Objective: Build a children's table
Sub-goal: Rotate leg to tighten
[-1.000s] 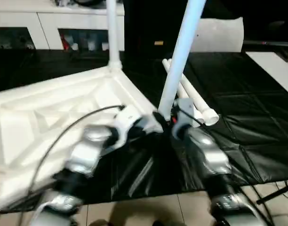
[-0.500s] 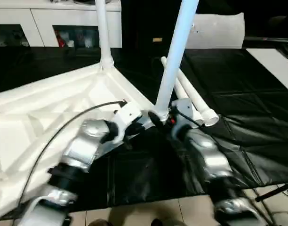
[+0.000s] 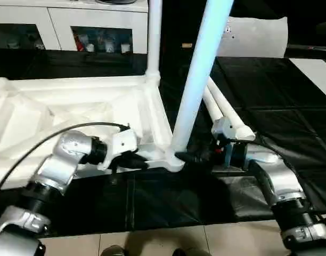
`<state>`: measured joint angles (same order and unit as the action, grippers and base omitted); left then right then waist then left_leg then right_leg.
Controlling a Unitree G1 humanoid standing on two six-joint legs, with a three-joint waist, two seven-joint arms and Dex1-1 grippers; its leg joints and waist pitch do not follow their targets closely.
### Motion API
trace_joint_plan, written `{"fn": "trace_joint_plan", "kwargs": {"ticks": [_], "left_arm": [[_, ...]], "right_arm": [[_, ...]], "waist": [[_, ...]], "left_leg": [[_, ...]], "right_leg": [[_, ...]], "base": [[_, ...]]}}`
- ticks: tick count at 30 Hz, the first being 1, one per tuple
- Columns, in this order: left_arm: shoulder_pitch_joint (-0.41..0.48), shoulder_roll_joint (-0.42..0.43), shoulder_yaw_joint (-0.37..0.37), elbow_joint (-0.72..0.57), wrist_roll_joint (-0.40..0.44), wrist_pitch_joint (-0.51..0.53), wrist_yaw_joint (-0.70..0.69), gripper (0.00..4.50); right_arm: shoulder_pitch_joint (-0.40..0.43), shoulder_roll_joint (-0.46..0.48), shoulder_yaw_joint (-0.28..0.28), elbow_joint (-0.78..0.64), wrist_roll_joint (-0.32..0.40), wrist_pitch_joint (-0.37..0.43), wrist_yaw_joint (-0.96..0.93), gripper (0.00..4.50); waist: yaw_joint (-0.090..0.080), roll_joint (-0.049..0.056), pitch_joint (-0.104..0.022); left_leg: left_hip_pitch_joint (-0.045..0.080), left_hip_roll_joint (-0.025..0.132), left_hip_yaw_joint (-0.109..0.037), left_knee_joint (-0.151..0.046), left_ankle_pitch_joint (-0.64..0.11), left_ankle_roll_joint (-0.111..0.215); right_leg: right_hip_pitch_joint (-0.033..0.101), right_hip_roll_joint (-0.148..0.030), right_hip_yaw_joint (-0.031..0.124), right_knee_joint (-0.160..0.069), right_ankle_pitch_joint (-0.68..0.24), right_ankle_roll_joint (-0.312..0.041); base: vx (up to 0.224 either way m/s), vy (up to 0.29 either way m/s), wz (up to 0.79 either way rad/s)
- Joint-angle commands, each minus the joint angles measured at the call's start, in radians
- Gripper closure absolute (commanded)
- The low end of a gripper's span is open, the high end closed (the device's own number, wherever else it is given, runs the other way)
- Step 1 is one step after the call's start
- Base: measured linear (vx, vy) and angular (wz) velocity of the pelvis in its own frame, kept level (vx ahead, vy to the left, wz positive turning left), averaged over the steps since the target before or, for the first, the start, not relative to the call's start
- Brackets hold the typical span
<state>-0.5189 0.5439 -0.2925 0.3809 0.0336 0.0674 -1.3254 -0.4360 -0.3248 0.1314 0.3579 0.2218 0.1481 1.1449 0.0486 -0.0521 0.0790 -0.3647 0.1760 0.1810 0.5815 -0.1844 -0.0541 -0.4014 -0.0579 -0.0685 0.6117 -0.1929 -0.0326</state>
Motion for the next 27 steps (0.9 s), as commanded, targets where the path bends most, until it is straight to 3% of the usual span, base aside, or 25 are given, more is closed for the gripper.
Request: {"fn": "trace_joint_plan", "kwargs": {"ticks": [1, 4, 9, 16, 20, 27], "left_arm": [[-0.004, 0.013, -0.075, 0.025, 0.019, -0.037, -0.084, 4.5], [-0.025, 0.025, -0.092, 0.054, 0.015, -0.074, -0.123, 4.5], [-0.041, 0.027, -0.105, 0.075, 0.011, -0.101, -0.177, 4.5], [-0.068, 0.027, -0.127, 0.109, 0.007, -0.137, -0.231, 4.5], [-0.077, 0.021, -0.13, 0.123, 0.01, -0.147, -0.247, 4.5], [-0.094, 0.011, -0.122, 0.157, 0.012, -0.148, -0.235, 4.5]], "right_arm": [[-0.023, -0.021, 0.022, 0.008, 0.007, 0.007, 0.055, 0.66], [-0.044, -0.032, 0.042, 0.03, 0.012, 0.004, 0.099, 0.82], [-0.066, -0.032, 0.056, 0.042, 0.017, 0.017, 0.15, 1.34], [-0.082, -0.041, 0.084, 0.037, 0.035, 0.053, 0.22, 1.99], [-0.077, -0.049, 0.094, 0.028, 0.042, 0.072, 0.252, 2.32], [-0.059, -0.044, 0.099, -0.004, 0.061, 0.113, 0.264, 2.48]], "waist": [[0.003, 0.008, -0.06], [0.01, 0.011, -0.063], [0.016, 0.011, -0.064], [0.026, 0.011, -0.06], [0.035, 0.011, -0.06], [0.037, 0.011, -0.06]], "left_leg": [[0.013, 0.063, -0.019, -0.065, -0.161, 0.058], [0.016, 0.065, -0.018, -0.064, -0.141, 0.06], [0.014, 0.067, -0.017, -0.063, -0.137, 0.057], [0.016, 0.069, -0.017, -0.065, -0.163, 0.047], [0.016, 0.068, -0.016, -0.064, -0.146, 0.047], [0.017, 0.068, -0.017, -0.066, -0.16, 0.038]], "right_leg": [[0.049, -0.094, 0.063, -0.078, -0.223, -0.207], [0.048, -0.092, 0.061, -0.068, -0.156, -0.229], [0.05, -0.094, 0.06, -0.062, -0.124, -0.244], [0.048, -0.097, 0.06, -0.069, -0.19, -0.229], [0.048, -0.095, 0.061, -0.067, -0.165, -0.23], [0.048, -0.096, 0.06, -0.069, -0.184, -0.226]], "base": [[0.0, 0.0, 0.0], [0.0, 0.0, 0.0], [0.0, 0.0, 0.0], [0.0, 0.0, 0.0], [0.0, 0.0, 0.0], [0.0, 0.0, 0.0]]}}
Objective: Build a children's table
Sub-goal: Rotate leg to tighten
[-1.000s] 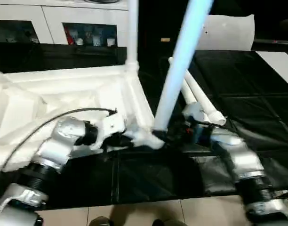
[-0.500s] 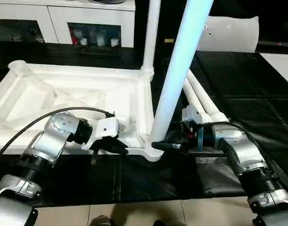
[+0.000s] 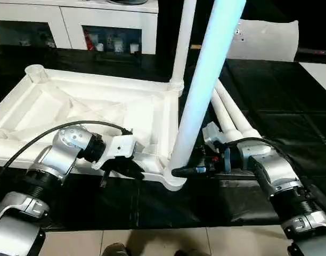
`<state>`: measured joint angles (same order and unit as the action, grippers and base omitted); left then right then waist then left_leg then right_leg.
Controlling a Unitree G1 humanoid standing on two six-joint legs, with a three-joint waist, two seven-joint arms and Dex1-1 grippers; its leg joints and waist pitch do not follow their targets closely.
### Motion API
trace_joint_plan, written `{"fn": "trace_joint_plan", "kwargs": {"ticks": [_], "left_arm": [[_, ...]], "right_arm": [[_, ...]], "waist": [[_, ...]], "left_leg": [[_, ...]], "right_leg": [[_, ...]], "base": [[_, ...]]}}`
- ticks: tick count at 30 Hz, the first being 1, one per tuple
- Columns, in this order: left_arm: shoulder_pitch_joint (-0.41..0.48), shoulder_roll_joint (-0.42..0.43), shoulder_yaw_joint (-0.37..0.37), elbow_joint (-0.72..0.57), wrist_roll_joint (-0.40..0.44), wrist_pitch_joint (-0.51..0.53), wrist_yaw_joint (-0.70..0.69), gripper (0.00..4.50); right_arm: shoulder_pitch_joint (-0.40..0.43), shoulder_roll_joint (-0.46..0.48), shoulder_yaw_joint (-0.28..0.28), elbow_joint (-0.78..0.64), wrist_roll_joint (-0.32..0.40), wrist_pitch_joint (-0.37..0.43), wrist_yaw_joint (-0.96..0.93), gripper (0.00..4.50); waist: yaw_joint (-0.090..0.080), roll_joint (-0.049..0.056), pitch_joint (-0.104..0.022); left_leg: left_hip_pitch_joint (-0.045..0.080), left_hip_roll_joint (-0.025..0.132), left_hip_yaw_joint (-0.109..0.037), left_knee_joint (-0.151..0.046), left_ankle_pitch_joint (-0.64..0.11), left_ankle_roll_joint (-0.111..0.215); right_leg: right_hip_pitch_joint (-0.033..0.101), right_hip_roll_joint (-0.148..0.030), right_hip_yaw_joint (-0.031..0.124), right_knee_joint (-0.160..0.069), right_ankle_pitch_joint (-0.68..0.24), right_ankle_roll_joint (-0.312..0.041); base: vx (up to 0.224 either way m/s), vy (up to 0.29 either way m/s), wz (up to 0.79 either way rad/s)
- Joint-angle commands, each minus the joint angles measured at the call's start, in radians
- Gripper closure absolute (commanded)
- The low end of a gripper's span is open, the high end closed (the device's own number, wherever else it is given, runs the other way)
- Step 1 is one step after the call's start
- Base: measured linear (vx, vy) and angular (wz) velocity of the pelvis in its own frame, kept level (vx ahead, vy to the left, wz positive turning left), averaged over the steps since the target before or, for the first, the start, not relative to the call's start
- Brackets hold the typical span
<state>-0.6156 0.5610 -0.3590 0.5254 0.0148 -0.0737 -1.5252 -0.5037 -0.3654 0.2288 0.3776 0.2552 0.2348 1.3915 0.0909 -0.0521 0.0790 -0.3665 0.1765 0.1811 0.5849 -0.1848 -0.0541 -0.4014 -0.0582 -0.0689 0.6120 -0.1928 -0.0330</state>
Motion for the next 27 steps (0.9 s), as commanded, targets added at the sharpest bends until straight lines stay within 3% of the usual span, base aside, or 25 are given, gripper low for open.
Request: {"fn": "trace_joint_plan", "kwargs": {"ticks": [1, 5, 6, 7, 9, 11, 12, 14, 17, 18, 20, 21, 23, 25, 27], "left_arm": [[0.0, -0.01, -0.051, 0.015, 0.029, 0.005, -0.021, 4.5], [-0.004, -0.049, -0.012, 0.016, 0.032, 0.097, 0.106, 4.5], [0.002, -0.077, 0.015, 0.005, 0.024, 0.14, 0.173, 4.5], [0.01, -0.108, 0.041, -0.021, 0.013, 0.202, 0.238, 4.5], [0.019, -0.146, 0.068, -0.055, 0.005, 0.268, 0.315, 4.5], [0.027, -0.186, 0.091, -0.089, -0.006, 0.337, 0.386, 4.5], [0.032, -0.228, 0.109, -0.114, 0.0, 0.392, 0.464, 4.5], [0.032, -0.231, 0.11, -0.116, 0.001, 0.395, 0.469, 4.5], [0.031, -0.327, 0.148, -0.136, 0.022, 0.482, 0.638, 4.5], [0.024, -0.363, 0.163, -0.136, 0.035, 0.509, 0.705, 4.5], [0.0, -0.436, 0.202, -0.127, 0.046, 0.552, 0.842, 4.5], [-0.011, -0.447, 0.203, -0.124, 0.049, 0.56, 0.857, 4.5], [-0.017, -0.454, 0.204, -0.125, 0.053, 0.567, 0.872, 4.5], [-0.023, -0.441, 0.194, -0.131, 0.063, 0.572, 0.871, 4.5], [-0.017, -0.413, 0.179, -0.139, 0.077, 0.564, 0.841, 4.5]], "right_arm": [[0.014, 0.003, -0.002, -0.033, 0.034, 0.038, 0.008, 2.48], [0.057, 0.056, -0.026, -0.087, 0.056, 0.104, -0.099, 2.49], [0.077, 0.095, -0.039, -0.101, 0.048, 0.11, -0.186, 2.49], [0.094, 0.14, -0.049, -0.105, 0.027, 0.114, -0.285, 2.49], [0.107, 0.195, -0.054, -0.097, -0.006, 0.094, -0.392, 2.49], [0.109, 0.25, -0.057, -0.082, -0.037, 0.093, -0.493, 2.49], [0.101, 0.309, -0.063, -0.061, -0.061, 0.102, -0.594, 2.49], [0.101, 0.313, -0.064, -0.06, -0.062, 0.103, -0.601, 2.49], [0.054, 0.435, -0.092, 0.017, -0.101, 0.109, -0.817, 2.51], [0.029, 0.478, -0.105, 0.051, -0.112, 0.108, -0.896, 2.51], [-0.026, 0.548, -0.123, 0.116, -0.135, 0.115, -1.022, 2.51], [-0.044, 0.558, -0.123, 0.137, -0.146, 0.103, -1.039, 2.51], [-0.053, 0.569, -0.13, 0.148, -0.14, 0.09, -1.033, 2.51], [-0.056, 0.573, -0.146, 0.149, -0.139, 0.071, -1.03, 1.95], [-0.047, 0.556, -0.16, 0.143, -0.141, 0.061, -1.022, 1.72]], "waist": [[-0.005, 0.011, -0.06], [-0.004, 0.009, -0.056], [-0.008, 0.008, -0.053], [-0.01, 0.008, -0.05], [-0.019, 0.009, -0.048], [-0.028, 0.01, -0.043], [-0.044, 0.005, -0.044], [-0.053, 0.007, -0.042], [-0.07, 0.005, -0.043], [-0.074, 0.0, -0.045], [-0.083, 0.0, -0.043], [-0.082, -0.001, -0.044], [-0.081, 0.0, -0.048], [-0.079, 0.0, -0.053], [-0.077, 0.003, -0.058]], "left_leg": [[0.019, 0.069, -0.017, -0.07, -0.165, 0.034], [0.021, 0.069, -0.017, -0.073, -0.177, 0.025], [0.019, 0.067, -0.02, -0.075, -0.196, 0.016], [0.025, 0.067, -0.021, -0.077, -0.227, 0.0], [0.017, 0.065, -0.029, -0.082, -0.25, -0.018], [0.024, 0.064, -0.032, -0.083, -0.295, -0.029], [0.021, 0.061, -0.036, -0.083, -0.307, -0.029], [0.021, 0.058, -0.037, -0.082, -0.312, -0.026], [0.018, 0.057, -0.036, -0.08, -0.311, -0.018], [0.021, 0.055, -0.037, -0.079, -0.315, -0.021], [0.027, 0.052, -0.037, -0.074, -0.322, -0.017], [0.028, 0.051, -0.036, -0.074, -0.32, -0.012], [0.019, 0.052, -0.034, -0.076, -0.296, 0.004], [0.014, 0.055, -0.031, -0.077, -0.263, 0.016], [0.01, 0.055, -0.028, -0.077, -0.21, 0.028]], "right_leg": [[0.048, -0.097, 0.061, -0.07, -0.197, -0.221], [0.044, -0.098, 0.063, -0.074, -0.229, -0.21], [0.044, -0.1, 0.063, -0.08, -0.273, -0.201], [0.038, -0.103, 0.065, -0.087, -0.337, -0.188], [0.043, -0.105, 0.061, -0.094, -0.425, -0.156], [0.034, -0.106, 0.062, -0.103, -0.494, -0.138], [0.035, -0.106, 0.059, -0.108, -0.537, -0.122], [0.031, -0.104, 0.059, -0.112, -0.551, -0.116], [0.028, -0.102, 0.061, -0.113, -0.551, -0.114], [0.027, -0.102, 0.058, -0.117, -0.567, -0.11], [0.021, -0.101, 0.057, -0.121, -0.586, -0.103], [0.02, -0.1, 0.058, -0.122, -0.582, -0.098], [0.028, -0.097, 0.06, -0.118, -0.523, -0.091], [0.031, -0.097, 0.064, -0.109, -0.438, -0.105], [0.038, -0.094, 0.064, -0.095, -0.315, -0.139]], "base": [[0.0, 0.0, 0.0], [0.0, 0.0, 0.0], [0.0, 0.0, 0.0], [0.0, 0.0, 0.0], [0.0, 0.0, 0.0], [0.0, 0.0, 0.0], [0.0, 0.0, 0.0], [0.0, 0.0, 0.0], [0.0, 0.0, 0.0], [0.0, 0.0, 0.0], [0.0, 0.0, 0.0], [0.0, 0.0, 0.0], [0.0, 0.0, 0.0], [0.0, 0.0, 0.0], [0.0, 0.0, 0.0]]}}
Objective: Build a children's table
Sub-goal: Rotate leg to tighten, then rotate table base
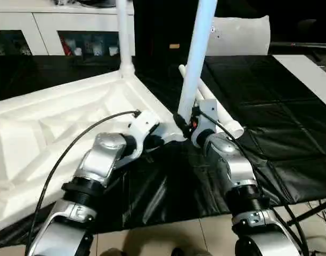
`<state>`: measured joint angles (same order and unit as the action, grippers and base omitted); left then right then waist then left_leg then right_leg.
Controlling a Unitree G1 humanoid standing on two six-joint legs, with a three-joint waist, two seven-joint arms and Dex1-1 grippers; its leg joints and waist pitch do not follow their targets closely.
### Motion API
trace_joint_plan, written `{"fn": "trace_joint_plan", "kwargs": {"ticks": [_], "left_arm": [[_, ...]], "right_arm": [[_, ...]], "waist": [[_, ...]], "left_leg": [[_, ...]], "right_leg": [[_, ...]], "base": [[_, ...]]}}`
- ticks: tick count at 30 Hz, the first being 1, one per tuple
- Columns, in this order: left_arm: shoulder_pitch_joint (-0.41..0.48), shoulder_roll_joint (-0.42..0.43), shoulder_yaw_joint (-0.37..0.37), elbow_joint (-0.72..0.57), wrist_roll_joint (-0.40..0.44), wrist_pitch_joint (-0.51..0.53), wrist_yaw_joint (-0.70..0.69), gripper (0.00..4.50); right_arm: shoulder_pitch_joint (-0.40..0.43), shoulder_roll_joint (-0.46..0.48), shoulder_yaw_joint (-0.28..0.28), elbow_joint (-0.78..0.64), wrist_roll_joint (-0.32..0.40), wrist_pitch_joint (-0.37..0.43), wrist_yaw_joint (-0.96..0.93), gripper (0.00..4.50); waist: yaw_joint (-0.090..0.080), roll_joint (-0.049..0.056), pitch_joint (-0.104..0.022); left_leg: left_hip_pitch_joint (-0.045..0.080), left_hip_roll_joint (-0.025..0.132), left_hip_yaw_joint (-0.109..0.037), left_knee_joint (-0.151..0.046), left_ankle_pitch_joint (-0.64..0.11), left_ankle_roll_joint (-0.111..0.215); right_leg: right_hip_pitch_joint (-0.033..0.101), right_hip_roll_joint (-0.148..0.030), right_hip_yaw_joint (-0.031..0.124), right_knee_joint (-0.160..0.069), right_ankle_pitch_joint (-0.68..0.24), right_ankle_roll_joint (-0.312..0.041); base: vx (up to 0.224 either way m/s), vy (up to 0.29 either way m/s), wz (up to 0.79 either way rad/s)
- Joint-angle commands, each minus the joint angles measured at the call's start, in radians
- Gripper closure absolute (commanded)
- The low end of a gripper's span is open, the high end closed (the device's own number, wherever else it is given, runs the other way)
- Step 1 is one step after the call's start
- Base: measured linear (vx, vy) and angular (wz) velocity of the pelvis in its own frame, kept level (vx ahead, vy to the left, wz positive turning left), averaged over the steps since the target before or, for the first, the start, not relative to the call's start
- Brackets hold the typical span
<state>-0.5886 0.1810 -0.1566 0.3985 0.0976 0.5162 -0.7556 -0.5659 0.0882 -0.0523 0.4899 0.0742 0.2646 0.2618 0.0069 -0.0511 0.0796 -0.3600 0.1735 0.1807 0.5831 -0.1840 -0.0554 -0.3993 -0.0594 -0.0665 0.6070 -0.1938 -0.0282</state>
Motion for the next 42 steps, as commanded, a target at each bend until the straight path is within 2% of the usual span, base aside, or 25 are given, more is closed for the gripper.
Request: {"fn": "trace_joint_plan", "kwargs": {"ticks": [1, 2, 3, 4, 7, 9, 10, 12, 14, 17, 18, 21, 22, 25, 28, 30, 32, 33, 35, 37, 38, 39, 40, 41, 42], "left_arm": [[-0.043, -0.032, -0.023, -0.012, -0.005, -0.026, 0.071, 4.5], [-0.034, -0.017, -0.026, -0.024, 0.008, -0.023, 0.055, 4.5], [-0.027, -0.008, -0.026, -0.031, 0.013, -0.02, 0.05, 4.5], [-0.022, 0.002, -0.026, -0.035, 0.015, -0.019, 0.046, 4.5], [-0.009, 0.033, -0.028, -0.045, 0.014, -0.029, 0.023, 4.5], [0.001, 0.061, -0.029, -0.043, 0.012, -0.052, 0.0, 4.5], [0.004, 0.08, -0.03, -0.034, 0.011, -0.069, -0.015, 4.5], [0.005, 0.087, -0.031, -0.03, 0.012, -0.077, -0.019, 4.5], [0.005, 0.101, -0.036, -0.019, 0.017, -0.094, -0.022, 4.5], [0.0, 0.121, -0.045, 0.007, 0.023, -0.14, -0.022, 4.5], [-0.001, 0.125, -0.049, 0.015, 0.021, -0.158, -0.023, 4.5], [-0.019, 0.101, 0.015, 0.037, -0.035, -0.167, 0.007, 4.22], [-0.023, 0.095, 0.032, 0.035, -0.052, -0.158, 0.011, 4.06], [-0.037, 0.084, 0.089, 0.007, -0.105, -0.144, 0.032, 3.82], [-0.042, 0.094, 0.115, -0.018, -0.126, -0.13, 0.043, 3.5], [-0.032, 0.165, 0.135, -0.074, -0.085, -0.081, 0.075, 3.5], [-0.024, 0.198, 0.143, -0.093, -0.06, -0.059, 0.091, 3.5], [-0.016, 0.223, 0.15, -0.106, -0.041, -0.045, 0.105, 3.5], [0.033, 0.326, 0.167, -0.153, 0.007, 0.001, 0.113, 3.5], [0.049, 0.363, 0.164, -0.163, 0.032, 0.007, 0.112, 3.65], [0.084, 0.432, 0.166, -0.177, 0.076, 0.013, 0.116, 3.65], [0.103, 0.467, 0.176, -0.183, 0.094, 0.02, 0.12, 3.88], [0.119, 0.499, 0.183, -0.189, 0.104, 0.029, 0.126, 3.88], [0.119, 0.499, 0.183, -0.189, 0.104, 0.029, 0.126, 3.88], [0.166, 0.592, 0.202, -0.198, 0.137, 0.058, 0.137, 3.95]], "right_arm": [[0.015, 0.102, 0.121, 0.03, 0.04, 0.031, 0.108, 1.72], [0.021, 0.09, 0.107, 0.03, 0.035, 0.017, 0.107, 1.59], [0.028, 0.079, 0.103, 0.024, 0.033, 0.01, 0.109, 1.45], [0.035, 0.064, 0.102, 0.016, 0.034, 0.004, 0.115, 1.36], [0.069, 0.02, 0.091, -0.029, 0.039, -0.009, 0.135, 1.04], [0.11, -0.033, 0.081, -0.095, 0.046, -0.015, 0.178, 0.9], [0.14, -0.073, 0.07, -0.151, 0.061, -0.01, 0.211, 0.9], [0.152, -0.087, 0.066, -0.173, 0.067, -0.007, 0.224, 0.6], [0.178, -0.115, 0.052, -0.221, 0.086, 0.009, 0.249, 0.53], [0.234, -0.166, 0.039, -0.319, 0.118, 0.049, 0.3, 0.23], [0.253, -0.179, 0.038, -0.353, 0.137, 0.074, 0.315, 0.18], [0.315, -0.207, 0.062, -0.443, 0.137, 0.123, 0.318, 0.01], [0.324, -0.207, 0.067, -0.452, 0.133, 0.132, 0.311, 0.0], [0.346, -0.177, 0.074, -0.463, 0.114, 0.198, 0.231, 0.0], [0.351, -0.165, 0.1, -0.455, 0.098, 0.23, 0.205, 0.0], [0.344, -0.136, 0.153, -0.433, 0.065, 0.245, 0.18, 0.0], [0.339, -0.126, 0.17, -0.423, 0.055, 0.254, 0.171, 0.0], [0.335, -0.121, 0.182, -0.418, 0.043, 0.258, 0.163, 0.0], [0.323, -0.102, 0.217, -0.395, 0.024, 0.265, 0.146, 0.0], [0.319, -0.095, 0.223, -0.386, 0.023, 0.268, 0.144, 0.0], [0.311, -0.084, 0.234, -0.366, 0.02, 0.27, 0.13, 0.0], [0.305, -0.079, 0.241, -0.353, 0.016, 0.271, 0.127, 0.0], [0.3, -0.078, 0.25, -0.342, 0.011, 0.271, 0.126, 0.0], [0.3, -0.078, 0.25, -0.342, 0.011, 0.271, 0.126, 0.0], [0.275, -0.067, 0.253, -0.294, -0.001, 0.257, 0.112, 0.0]], "waist": [[0.006, 0.006, -0.062], [0.007, 0.004, -0.062], [0.01, 0.014, -0.066], [0.01, 0.01, -0.065], [0.011, 0.016, -0.07], [0.011, 0.017, -0.072], [0.012, 0.023, -0.073], [0.011, 0.018, -0.075], [0.01, 0.02, -0.076], [0.014, 0.019, -0.078], [0.014, 0.017, -0.078], [0.018, 0.014, -0.077], [0.016, 0.011, -0.077], [0.015, 0.011, -0.076], [0.017, 0.015, -0.074], [0.019, 0.017, -0.073], [0.017, 0.02, -0.074], [0.018, 0.023, -0.075], [0.02, 0.026, -0.075], [0.016, 0.03, -0.075], [0.018, 0.03, -0.077], [0.017, 0.025, -0.074], [0.023, 0.033, -0.074], [0.023, 0.033, -0.074], [0.027, 0.032, -0.073]], "left_leg": [[0.004, 0.058, -0.026, -0.074, -0.194, 0.033], [0.002, 0.057, -0.025, -0.073, -0.185, 0.036], [0.005, 0.056, -0.023, -0.07, -0.174, 0.039], [0.002, 0.057, -0.022, -0.069, -0.164, 0.044], [0.0, 0.058, -0.023, -0.069, -0.136, 0.05], [0.001, 0.06, -0.023, -0.068, -0.139, 0.052], [0.0, 0.059, -0.024, -0.067, -0.142, 0.052], [-0.002, 0.059, -0.024, -0.066, -0.137, 0.058], [-0.002, 0.058, -0.022, -0.063, -0.133, 0.059], [0.001, 0.06, -0.022, -0.062, -0.134, 0.063], [-0.002, 0.06, -0.024, -0.064, -0.123, 0.063], [0.002, 0.058, -0.02, -0.06, -0.141, 0.062], [-0.002, 0.056, -0.022, -0.061, -0.137, 0.059], [0.0, 0.058, -0.023, -0.06, -0.152, 0.049], [0.003, 0.059, -0.024, -0.061, -0.176, 0.033], [0.005, 0.061, -0.026, -0.063, -0.19, 0.021], [0.002, 0.06, -0.028, -0.065, -0.182, 0.012], [0.007, 0.06, -0.027, -0.064, -0.178, 0.008], [0.006, 0.061, -0.026, -0.064, -0.154, -0.002], [0.006, 0.059, -0.027, -0.066, -0.157, -0.007], [0.013, 0.06, -0.026, -0.063, -0.16, -0.009], [0.007, 0.06, -0.026, -0.067, -0.161, -0.01], [0.013, 0.061, -0.026, -0.067, -0.165, -0.016], [0.013, 0.061, -0.026, -0.067, -0.165, -0.016], [0.015, 0.063, -0.027, -0.069, -0.184, -0.028]], "right_leg": [[0.038, -0.092, 0.063, -0.085, -0.265, -0.163], [0.041, -0.092, 0.062, -0.084, -0.248, -0.169], [0.042, -0.093, 0.063, -0.082, -0.223, -0.18], [0.046, -0.093, 0.063, -0.081, -0.204, -0.186], [0.052, -0.088, 0.061, -0.075, -0.142, -0.201], [0.054, -0.089, 0.06, -0.073, -0.126, -0.209], [0.057, -0.089, 0.06, -0.073, -0.126, -0.212], [0.06, -0.09, 0.06, -0.071, -0.108, -0.218], [0.058, -0.089, 0.06, -0.071, -0.101, -0.231], [0.059, -0.088, 0.06, -0.072, -0.109, -0.222], [0.062, -0.087, 0.059, -0.068, -0.095, -0.221], [0.058, -0.087, 0.06, -0.075, -0.136, -0.214], [0.06, -0.087, 0.058, -0.074, -0.15, -0.212], [0.053, -0.088, 0.057, -0.077, -0.184, -0.222], [0.05, -0.088, 0.057, -0.08, -0.233, -0.207], [0.046, -0.087, 0.057, -0.079, -0.245, -0.194], [0.049, -0.086, 0.057, -0.072, -0.222, -0.189], [0.046, -0.086, 0.059, -0.074, -0.21, -0.187], [0.048, -0.085, 0.059, -0.065, -0.164, -0.194], [0.047, -0.081, 0.06, -0.063, -0.154, -0.19], [0.042, -0.082, 0.06, -0.064, -0.149, -0.19], [0.046, -0.082, 0.061, -0.062, -0.151, -0.192], [0.042, -0.082, 0.061, -0.062, -0.151, -0.193], [0.042, -0.082, 0.061, -0.062, -0.151, -0.193], [0.038, -0.083, 0.061, -0.059, -0.155, -0.197]], "base": [[0.0, 0.0, 0.0], [0.0, 0.0, 0.0], [0.0, 0.0, 0.0], [0.0, 0.0, 0.0], [0.0, 0.0, 0.0], [0.0, 0.0, 0.0], [0.0, 0.0, 0.0], [0.0, 0.0, 0.0], [0.0, 0.0, 0.0], [0.0, 0.0, 0.0], [0.0, 0.0, 0.0], [0.0, 0.0, 0.0], [0.0, 0.0, 0.0], [0.0, 0.0, 0.0], [0.0, 0.0, 0.0], [0.0, 0.0, 0.0], [0.0, 0.0, 0.0], [0.0, 0.0, 0.0], [0.0, 0.0, 0.0], [0.0, 0.0, 0.0], [0.0, 0.0, 0.0], [0.0, 0.0, 0.0], [0.0, 0.0, 0.0], [0.0, 0.0, 0.0], [0.0, 0.0, 0.0]]}}
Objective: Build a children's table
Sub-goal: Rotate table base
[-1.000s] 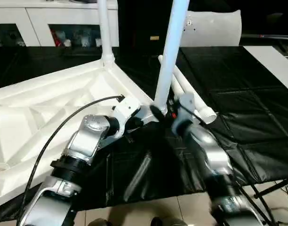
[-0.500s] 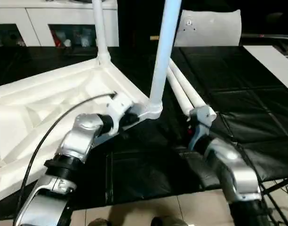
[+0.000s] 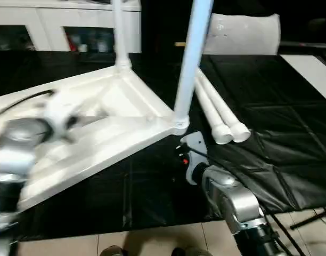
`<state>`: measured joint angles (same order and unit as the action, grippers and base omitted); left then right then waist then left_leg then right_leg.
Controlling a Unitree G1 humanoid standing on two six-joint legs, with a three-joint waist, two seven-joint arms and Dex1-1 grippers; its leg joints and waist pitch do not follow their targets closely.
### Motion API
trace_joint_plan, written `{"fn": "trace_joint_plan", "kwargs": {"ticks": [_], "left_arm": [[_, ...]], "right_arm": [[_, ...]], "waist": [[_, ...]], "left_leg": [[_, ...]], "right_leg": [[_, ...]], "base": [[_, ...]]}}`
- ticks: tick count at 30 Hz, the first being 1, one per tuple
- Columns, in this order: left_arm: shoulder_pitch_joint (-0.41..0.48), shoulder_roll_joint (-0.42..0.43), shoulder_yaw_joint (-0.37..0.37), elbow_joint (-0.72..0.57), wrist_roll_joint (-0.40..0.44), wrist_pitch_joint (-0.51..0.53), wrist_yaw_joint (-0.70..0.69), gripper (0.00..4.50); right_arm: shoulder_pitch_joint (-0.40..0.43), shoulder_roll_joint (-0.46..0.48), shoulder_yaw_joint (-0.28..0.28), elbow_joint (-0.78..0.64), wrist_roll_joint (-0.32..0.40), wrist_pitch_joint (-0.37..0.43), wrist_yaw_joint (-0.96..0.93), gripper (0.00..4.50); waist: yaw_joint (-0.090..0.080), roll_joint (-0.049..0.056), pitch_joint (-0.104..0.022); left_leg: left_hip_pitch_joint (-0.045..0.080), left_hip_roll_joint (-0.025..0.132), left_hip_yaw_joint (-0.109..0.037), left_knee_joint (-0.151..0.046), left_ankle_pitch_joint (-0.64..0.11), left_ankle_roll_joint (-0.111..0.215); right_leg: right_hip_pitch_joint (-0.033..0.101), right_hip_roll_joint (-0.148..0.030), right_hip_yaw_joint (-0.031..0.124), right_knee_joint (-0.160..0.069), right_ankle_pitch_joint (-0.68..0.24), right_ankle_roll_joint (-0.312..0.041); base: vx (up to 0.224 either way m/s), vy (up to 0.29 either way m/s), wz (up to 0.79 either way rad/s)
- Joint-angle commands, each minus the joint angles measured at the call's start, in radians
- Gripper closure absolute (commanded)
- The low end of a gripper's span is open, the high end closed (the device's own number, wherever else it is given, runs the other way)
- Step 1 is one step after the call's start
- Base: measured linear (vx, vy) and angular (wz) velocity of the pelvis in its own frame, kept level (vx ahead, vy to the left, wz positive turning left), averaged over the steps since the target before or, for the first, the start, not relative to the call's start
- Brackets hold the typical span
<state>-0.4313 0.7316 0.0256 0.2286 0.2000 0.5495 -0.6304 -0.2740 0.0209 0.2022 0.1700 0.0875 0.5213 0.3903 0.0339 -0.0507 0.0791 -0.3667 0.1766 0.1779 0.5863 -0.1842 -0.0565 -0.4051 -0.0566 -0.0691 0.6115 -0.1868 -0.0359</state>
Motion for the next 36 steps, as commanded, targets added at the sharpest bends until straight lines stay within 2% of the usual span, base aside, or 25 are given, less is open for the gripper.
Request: {"fn": "trace_joint_plan", "kwargs": {"ticks": [1, 2, 3, 5, 7, 13, 15, 17, 18, 19, 20, 21, 23, 27, 32, 36], "left_arm": [[0.015, 0.054, 0.02, -0.03, 0.039, 0.03, 0.012, 3.95], [0.019, 0.061, 0.019, -0.027, 0.04, 0.033, 0.01, 4.08], [0.029, 0.075, 0.016, -0.021, 0.043, 0.04, 0.005, 4.2], [0.049, 0.097, 0.002, -0.013, 0.063, 0.046, 0.011, 4.26], [0.057, 0.106, -0.011, -0.009, 0.076, 0.054, 0.015, 4.4], [0.093, 0.097, -0.06, -0.005, 0.049, 0.099, -0.057, 4.46], [0.101, 0.103, -0.085, 0.001, 0.037, 0.1, -0.103, 4.46], [0.111, 0.1, -0.091, -0.001, 0.015, 0.105, -0.146, 4.46], [0.12, 0.087, -0.085, -0.035, -0.035, 0.127, -0.197, 4.46], [0.121, 0.086, -0.084, -0.037, -0.038, 0.128, -0.2, 4.46], [0.13, 0.082, -0.089, -0.073, -0.076, 0.138, -0.247, 4.46], [0.142, 0.077, -0.097, -0.122, -0.128, 0.159, -0.307, 4.46], [0.153, 0.075, -0.11, -0.165, -0.172, 0.167, -0.363, 4.46], [0.164, 0.05, -0.129, -0.268, -0.271, 0.214, -0.452, 4.46], [0.135, -0.007, -0.15, -0.32, -0.325, 0.239, -0.483, 4.46], [0.054, -0.112, -0.175, -0.271, -0.33, 0.229, -0.452, 4.46]], "right_arm": [[-0.022, 0.003, -0.004, 0.034, -0.015, 0.0, -0.02, 0.0], [-0.027, 0.005, -0.005, 0.041, -0.015, -0.001, -0.023, 0.0], [-0.039, 0.009, -0.008, 0.06, -0.016, -0.004, -0.028, 0.0], [-0.068, 0.018, -0.008, 0.102, -0.023, -0.014, -0.037, 0.0], [-0.089, 0.025, -0.008, 0.133, -0.026, -0.023, -0.041, 0.0], [-0.168, 0.06, -0.015, 0.265, -0.023, -0.074, -0.053, 0.0], [-0.209, 0.075, -0.025, 0.324, -0.021, -0.098, -0.056, 0.0], [-0.25, 0.085, -0.031, 0.389, -0.024, -0.132, -0.063, 0.0], [-0.282, 0.092, -0.041, 0.44, -0.02, -0.152, -0.062, 0.0], [-0.284, 0.093, -0.042, 0.443, -0.02, -0.154, -0.062, 0.0], [-0.302, 0.096, -0.046, 0.471, -0.018, -0.167, -0.06, 0.0], [-0.324, 0.099, -0.049, 0.506, -0.018, -0.184, -0.059, 0.0], [-0.346, 0.101, -0.051, 0.543, -0.018, -0.203, -0.056, 0.0], [-0.378, 0.106, -0.055, 0.592, -0.02, -0.23, -0.047, 0.0], [-0.406, 0.111, -0.066, 0.643, -0.024, -0.265, -0.038, 0.0], [-0.419, 0.115, -0.064, 0.669, -0.034, -0.289, -0.022, 0.0]], "waist": [[-0.003, 0.032, -0.07], [-0.002, 0.032, -0.069], [0.002, 0.037, -0.066], [0.007, 0.044, -0.063], [0.009, 0.04, -0.066], [0.002, 0.041, -0.069], [-0.001, 0.046, -0.07], [-0.002, 0.044, -0.07], [-0.001, 0.044, -0.071], [-0.002, 0.046, -0.071], [-0.002, 0.042, -0.072], [-0.001, 0.044, -0.073], [-0.002, 0.041, -0.072], [-0.003, 0.04, -0.069], [-0.004, 0.039, -0.07], [-0.003, 0.038, -0.075]], "left_leg": [[0.018, 0.057, -0.025, -0.077, -0.21, -0.035], [0.023, 0.057, -0.026, -0.076, -0.222, -0.04], [0.032, 0.059, -0.025, -0.076, -0.255, -0.046], [0.035, 0.059, -0.029, -0.079, -0.305, -0.066], [0.031, 0.059, -0.03, -0.08, -0.301, -0.07], [0.024, 0.055, -0.031, -0.077, -0.283, -0.07], [0.022, 0.054, -0.031, -0.076, -0.274, -0.069], [0.024, 0.053, -0.031, -0.075, -0.28, -0.067], [0.026, 0.056, -0.031, -0.074, -0.269, -0.069], [0.023, 0.056, -0.03, -0.074, -0.258, -0.07], [0.024, 0.056, -0.029, -0.074, -0.251, -0.068], [0.024, 0.056, -0.029, -0.074, -0.242, -0.068], [0.025, 0.056, -0.027, -0.074, -0.252, -0.069], [0.028, 0.055, -0.027, -0.074, -0.296, -0.07], [0.028, 0.053, -0.028, -0.072, -0.297, -0.07], [0.023, 0.051, -0.023, -0.068, -0.241, -0.058]], "right_leg": [[0.046, -0.084, 0.063, -0.065, -0.198, -0.18], [0.043, -0.086, 0.064, -0.068, -0.213, -0.176], [0.033, -0.086, 0.066, -0.074, -0.243, -0.176], [0.031, -0.088, 0.067, -0.078, -0.293, -0.163], [0.036, -0.09, 0.068, -0.076, -0.277, -0.161], [0.039, -0.091, 0.069, -0.071, -0.233, -0.178], [0.041, -0.091, 0.069, -0.069, -0.211, -0.189], [0.041, -0.092, 0.069, -0.069, -0.22, -0.196], [0.041, -0.093, 0.069, -0.066, -0.203, -0.202], [0.043, -0.09, 0.068, -0.062, -0.177, -0.21], [0.045, -0.089, 0.067, -0.062, -0.167, -0.211], [0.045, -0.09, 0.067, -0.058, -0.152, -0.218], [0.044, -0.091, 0.066, -0.06, -0.171, -0.222], [0.043, -0.092, 0.068, -0.067, -0.252, -0.206], [0.044, -0.09, 0.067, -0.07, -0.277, -0.193], [0.05, -0.087, 0.067, -0.064, -0.211, -0.2]], "base": [[0.0, 0.0, 0.0], [0.0, 0.0, 0.0], [0.0, 0.0, 0.0], [0.0, 0.0, 0.0], [0.0, 0.0, 0.0], [0.0, 0.0, 0.0], [0.0, 0.0, 0.0], [0.0, 0.0, 0.0], [0.0, 0.0, 0.0], [0.0, 0.0, 0.0], [0.0, 0.0, 0.0], [0.0, 0.0, 0.0], [0.0, 0.0, 0.0], [0.0, 0.0, 0.0], [0.0, 0.0, 0.0], [0.0, 0.0, 0.0]]}}
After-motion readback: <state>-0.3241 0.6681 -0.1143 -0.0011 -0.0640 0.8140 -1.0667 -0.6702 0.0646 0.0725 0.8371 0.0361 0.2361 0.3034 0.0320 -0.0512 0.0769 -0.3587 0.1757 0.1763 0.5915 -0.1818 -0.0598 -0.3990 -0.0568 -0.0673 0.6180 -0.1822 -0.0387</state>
